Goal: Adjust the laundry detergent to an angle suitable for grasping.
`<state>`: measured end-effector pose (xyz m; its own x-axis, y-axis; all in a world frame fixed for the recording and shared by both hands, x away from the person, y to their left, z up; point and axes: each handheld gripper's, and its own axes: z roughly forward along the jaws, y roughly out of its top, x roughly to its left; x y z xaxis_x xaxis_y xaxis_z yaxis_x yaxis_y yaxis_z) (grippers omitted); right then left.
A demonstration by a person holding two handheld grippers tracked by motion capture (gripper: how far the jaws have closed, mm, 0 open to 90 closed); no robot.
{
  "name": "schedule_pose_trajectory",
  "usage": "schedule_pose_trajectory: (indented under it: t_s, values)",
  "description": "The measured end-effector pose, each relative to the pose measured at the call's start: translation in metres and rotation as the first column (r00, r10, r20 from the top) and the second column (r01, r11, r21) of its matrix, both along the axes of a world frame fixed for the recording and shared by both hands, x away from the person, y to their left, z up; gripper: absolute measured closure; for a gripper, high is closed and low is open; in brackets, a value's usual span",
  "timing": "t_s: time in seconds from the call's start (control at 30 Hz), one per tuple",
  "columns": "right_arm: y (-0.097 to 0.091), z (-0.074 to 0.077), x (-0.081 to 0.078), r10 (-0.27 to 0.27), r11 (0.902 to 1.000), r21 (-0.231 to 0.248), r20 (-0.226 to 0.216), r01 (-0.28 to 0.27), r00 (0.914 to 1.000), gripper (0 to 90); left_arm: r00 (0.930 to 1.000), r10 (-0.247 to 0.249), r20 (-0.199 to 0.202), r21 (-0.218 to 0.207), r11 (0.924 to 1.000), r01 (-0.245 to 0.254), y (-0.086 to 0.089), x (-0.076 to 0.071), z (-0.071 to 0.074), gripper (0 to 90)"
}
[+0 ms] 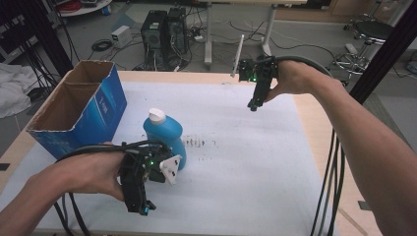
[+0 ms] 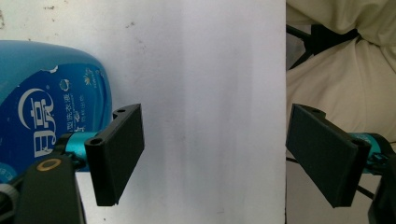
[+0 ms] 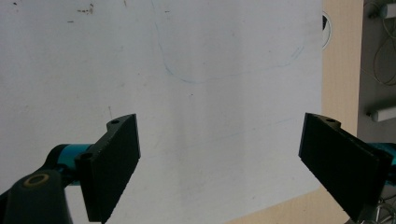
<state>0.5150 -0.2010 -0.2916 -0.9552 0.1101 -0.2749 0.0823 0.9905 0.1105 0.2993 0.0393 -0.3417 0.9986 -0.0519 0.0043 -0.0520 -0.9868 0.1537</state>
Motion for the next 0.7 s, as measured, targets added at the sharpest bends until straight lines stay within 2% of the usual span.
schedule_pose_trajectory:
  t_s: [0.07, 0.1, 0.13, 0.27, 0.7]
  values:
    - [-0.0001, 0.0001, -0.0002, 0.001, 1.0, -0.001, 0.001, -0.001, 1.0, 11.7, 1.0, -0.001, -0.001, 0.003, 1.0, 0.001, 0.0, 0.0002, -0.0001, 19.6]
    - [-0.0011, 0.0007, 0.0009, 0.019, 0.9998, -0.01, 0.001, -0.019, 0.9998, 11.7, 1.0, -0.002, -0.001, 0.004, 1.0, 0.002, -0.0003, -0.0002, 0.0, 19.6]
    - [-0.0012, 0.0002, -0.0003, -0.001, 1.0, -0.002, -0.001, 0.001, 1.0, 11.7, 1.0, -0.001, -0.003, 0.003, 1.0, 0.001, -0.0005, -0.0002, 0.0001, 19.6]
    - [-0.0031, 0.0003, -0.0001, -0.006, 1.0, -0.003, -0.002, 0.006, 1.0, 11.7, 1.0, 0.0, -0.001, 0.004, 1.0, 0.0, -0.0012, -0.0009, 0.0007, 19.6]
    - [-0.0035, 0.0035, -0.0057, 0.01, 0.9999, -0.003, 0.006, -0.01, 0.9999, 11.7, 0.9999, 0.01, 0.008, 0.004, 0.9999, -0.01, -0.0023, -0.0042, 0.0062, 19.6]
